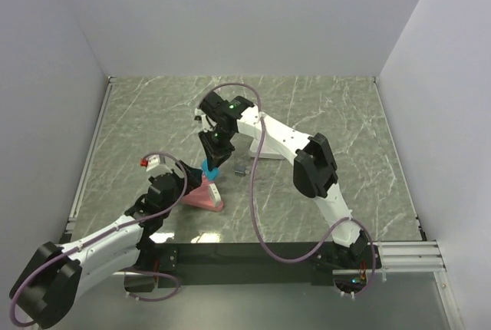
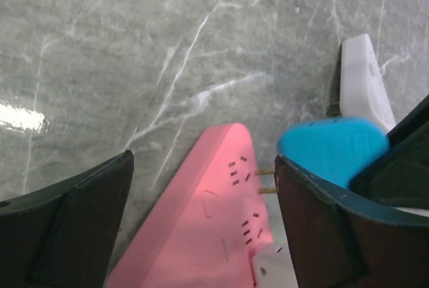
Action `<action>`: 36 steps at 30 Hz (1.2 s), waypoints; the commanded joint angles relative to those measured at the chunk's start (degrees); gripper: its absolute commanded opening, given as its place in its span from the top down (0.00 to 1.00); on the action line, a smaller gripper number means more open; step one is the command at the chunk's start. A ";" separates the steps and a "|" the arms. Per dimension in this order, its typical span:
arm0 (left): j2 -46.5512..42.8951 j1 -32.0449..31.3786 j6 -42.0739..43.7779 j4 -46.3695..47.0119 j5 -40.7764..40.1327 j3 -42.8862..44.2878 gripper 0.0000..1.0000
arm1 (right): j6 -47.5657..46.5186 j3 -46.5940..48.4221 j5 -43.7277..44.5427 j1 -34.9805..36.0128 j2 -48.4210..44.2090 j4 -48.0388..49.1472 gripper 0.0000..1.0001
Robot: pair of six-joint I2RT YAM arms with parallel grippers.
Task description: Insert the plug
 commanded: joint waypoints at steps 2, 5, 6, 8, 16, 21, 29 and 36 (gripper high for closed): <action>2.46 -0.23 -0.79 7.10 3.85 -1.49 0.08 | 1.59 6.10 -0.34 0.62 2.29 -2.93 1.00; 4.04 -0.23 -0.62 9.39 4.38 -1.84 0.07 | 1.68 9.26 0.45 0.97 4.31 -4.86 1.00; 4.31 -0.23 -0.27 9.66 4.47 -1.84 0.07 | 1.77 11.01 0.72 0.97 4.93 -5.56 1.00; 4.57 -0.23 -0.09 10.10 4.64 -1.84 0.07 | 1.68 12.43 1.42 1.06 5.90 -7.32 1.00; 5.10 -0.23 -0.35 12.21 6.40 -2.46 0.07 | 2.65 13.40 1.07 1.41 7.57 -8.47 1.00; 3.18 -0.23 -0.79 10.02 4.74 -2.55 0.11 | 3.35 14.81 0.19 2.11 8.63 -7.95 1.00; 1.14 -0.23 -0.88 10.44 5.87 -3.69 0.28 | 3.18 11.12 1.42 2.20 5.56 -4.79 1.00; 11.23 -1.10 -2.81 20.89 10.26 -3.87 0.32 | 2.12 4.53 3.87 1.94 1.69 -4.25 1.00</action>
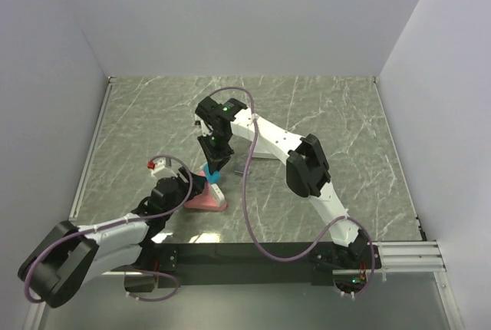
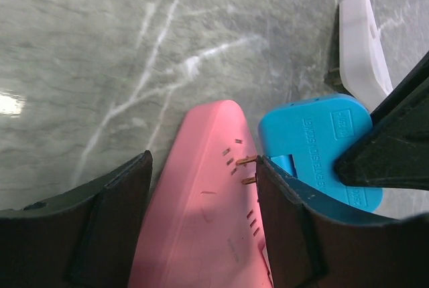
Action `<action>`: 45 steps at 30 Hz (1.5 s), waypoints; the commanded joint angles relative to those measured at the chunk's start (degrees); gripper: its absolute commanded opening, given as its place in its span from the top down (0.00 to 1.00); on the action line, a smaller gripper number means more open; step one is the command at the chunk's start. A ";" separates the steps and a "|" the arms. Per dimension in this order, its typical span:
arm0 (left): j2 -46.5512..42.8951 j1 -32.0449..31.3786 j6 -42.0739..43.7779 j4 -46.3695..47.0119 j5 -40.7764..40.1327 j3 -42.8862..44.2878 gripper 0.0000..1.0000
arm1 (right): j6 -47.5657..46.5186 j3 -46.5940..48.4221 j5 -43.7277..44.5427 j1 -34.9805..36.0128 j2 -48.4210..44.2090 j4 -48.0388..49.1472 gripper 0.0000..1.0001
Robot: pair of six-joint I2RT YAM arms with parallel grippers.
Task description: Insert the plug
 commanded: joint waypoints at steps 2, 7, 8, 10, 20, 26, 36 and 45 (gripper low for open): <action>4.61 -1.68 -2.27 10.81 4.06 0.55 0.32 | -1.00 -2.23 1.79 0.76 -4.98 0.79 1.00; 6.02 -4.49 -1.66 11.08 1.60 2.22 0.31 | -1.88 -1.89 3.72 0.32 -5.43 -1.05 1.00; 5.76 -4.67 -1.48 10.82 1.43 2.31 0.31 | -1.88 -1.36 3.81 0.32 -5.26 -1.49 1.00; 4.01 -4.67 -0.69 8.47 0.12 2.57 0.31 | -1.80 -0.22 3.90 0.32 -5.25 -1.49 1.00; 5.91 -5.28 -0.07 12.57 2.39 3.10 0.30 | -1.62 -10.21 7.06 -2.49 -13.15 2.89 1.00; 12.95 -6.59 -1.56 18.63 4.50 3.80 0.31 | -2.23 -15.50 9.34 -4.78 -19.93 3.87 1.00; 18.33 -13.46 -2.45 18.29 0.38 8.73 0.30 | -1.45 -24.64 10.05 -4.87 -24.94 6.68 1.00; 1.64 -13.46 -0.51 4.67 -7.01 4.16 0.27 | 0.40 -26.50 9.43 -2.23 -23.63 7.39 1.00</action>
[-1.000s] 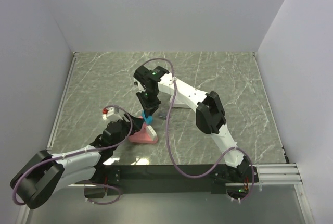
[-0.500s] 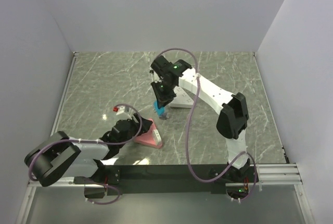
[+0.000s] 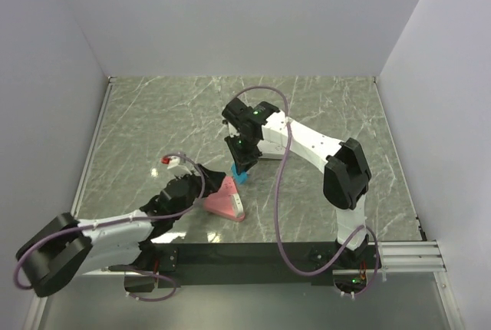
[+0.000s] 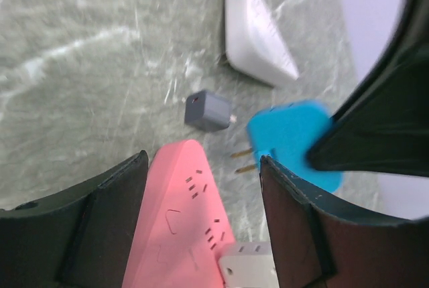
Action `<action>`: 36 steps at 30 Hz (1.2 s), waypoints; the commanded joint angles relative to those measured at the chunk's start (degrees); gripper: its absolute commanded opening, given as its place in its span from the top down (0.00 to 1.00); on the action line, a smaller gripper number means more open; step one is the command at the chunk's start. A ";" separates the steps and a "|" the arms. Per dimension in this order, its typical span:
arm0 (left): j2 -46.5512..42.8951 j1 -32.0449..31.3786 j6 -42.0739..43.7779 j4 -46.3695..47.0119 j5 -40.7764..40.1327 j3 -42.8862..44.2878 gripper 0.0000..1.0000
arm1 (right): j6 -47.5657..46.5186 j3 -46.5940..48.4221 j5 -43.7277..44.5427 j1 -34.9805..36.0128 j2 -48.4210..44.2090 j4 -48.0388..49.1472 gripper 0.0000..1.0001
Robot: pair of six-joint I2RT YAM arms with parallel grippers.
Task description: Insert the plug
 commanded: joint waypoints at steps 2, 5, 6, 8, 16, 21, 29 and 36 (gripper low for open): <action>-7.83 -0.28 2.07 -5.43 -4.21 -2.34 0.27 | 1.67 2.68 0.23 1.53 -0.82 2.32 1.00; -13.46 -0.19 5.58 -5.97 -4.66 -3.39 0.27 | 1.67 4.18 -1.25 1.53 -1.44 3.37 1.00; -15.13 -0.28 6.63 -4.84 -3.18 -3.92 0.27 | 0.98 4.45 -3.26 1.53 -1.62 3.64 1.00; -20.82 -0.28 8.13 -4.30 -1.50 -5.84 0.26 | -0.43 4.19 -6.43 1.44 -2.67 4.86 1.00; -39.39 -0.01 11.13 -2.61 8.87 -12.53 0.21 | -2.55 -1.87 -23.91 0.65 -8.82 13.65 1.00; -50.20 0.07 12.79 -13.42 8.09 -11.57 0.21 | -2.72 -3.37 -29.29 0.47 -14.34 15.41 1.00; -64.62 0.07 12.53 -19.06 15.20 -10.25 0.19 | -1.75 -10.13 -33.86 0.04 -22.00 20.86 1.00; -63.06 0.07 11.04 -10.90 25.04 -11.13 0.19 | -0.35 -14.62 -39.13 0.04 -26.13 26.48 1.00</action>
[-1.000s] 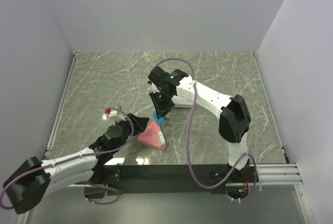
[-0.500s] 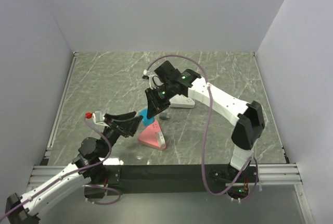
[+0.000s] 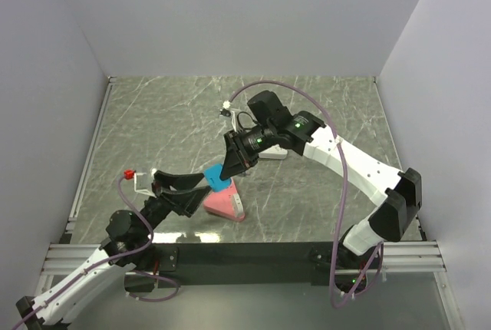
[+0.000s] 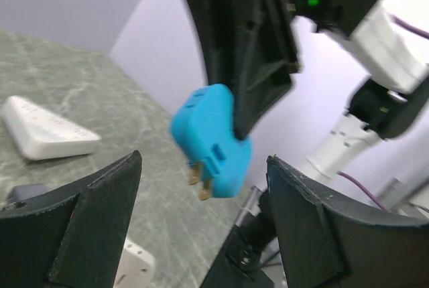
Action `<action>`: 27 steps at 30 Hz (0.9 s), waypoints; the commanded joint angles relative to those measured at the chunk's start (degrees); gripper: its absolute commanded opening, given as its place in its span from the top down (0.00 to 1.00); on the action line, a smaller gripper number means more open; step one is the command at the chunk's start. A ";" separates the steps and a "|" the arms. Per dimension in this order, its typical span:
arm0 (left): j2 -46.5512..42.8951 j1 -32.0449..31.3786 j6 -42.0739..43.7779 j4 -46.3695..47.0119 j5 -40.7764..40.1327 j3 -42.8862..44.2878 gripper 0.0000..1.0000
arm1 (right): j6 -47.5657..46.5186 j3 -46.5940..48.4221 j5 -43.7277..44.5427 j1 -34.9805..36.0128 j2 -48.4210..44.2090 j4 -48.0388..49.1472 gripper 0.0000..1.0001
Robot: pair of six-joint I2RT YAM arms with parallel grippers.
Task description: Insert the plug
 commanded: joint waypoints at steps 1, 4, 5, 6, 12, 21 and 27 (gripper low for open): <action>0.24 0.16 -0.98 8.88 8.82 -5.95 0.19 | 0.98 -1.68 -5.00 -0.38 -3.04 6.07 1.00; 2.62 0.16 -2.65 15.12 11.55 -7.35 0.19 | 1.16 -2.91 -6.32 -0.38 -3.83 7.31 1.00; 3.06 0.16 -3.09 16.98 12.26 -7.71 0.19 | 1.16 -3.27 -6.93 -0.38 -4.09 7.66 1.00; 3.59 0.25 -3.44 18.30 12.97 -7.97 0.19 | 1.33 -3.53 -7.29 -0.38 -4.35 7.84 1.00; 6.76 0.16 -4.94 22.79 15.61 -8.41 0.20 | 2.21 -5.11 -9.84 -0.47 -5.67 11.00 1.00; 8.60 0.16 -5.99 22.62 14.47 -8.15 0.22 | 1.60 -5.99 -11.51 -0.29 -6.20 12.49 1.00; 10.62 0.16 -6.96 21.57 13.24 -7.18 0.24 | 0.90 -6.26 -11.16 -0.29 -7.17 12.32 1.00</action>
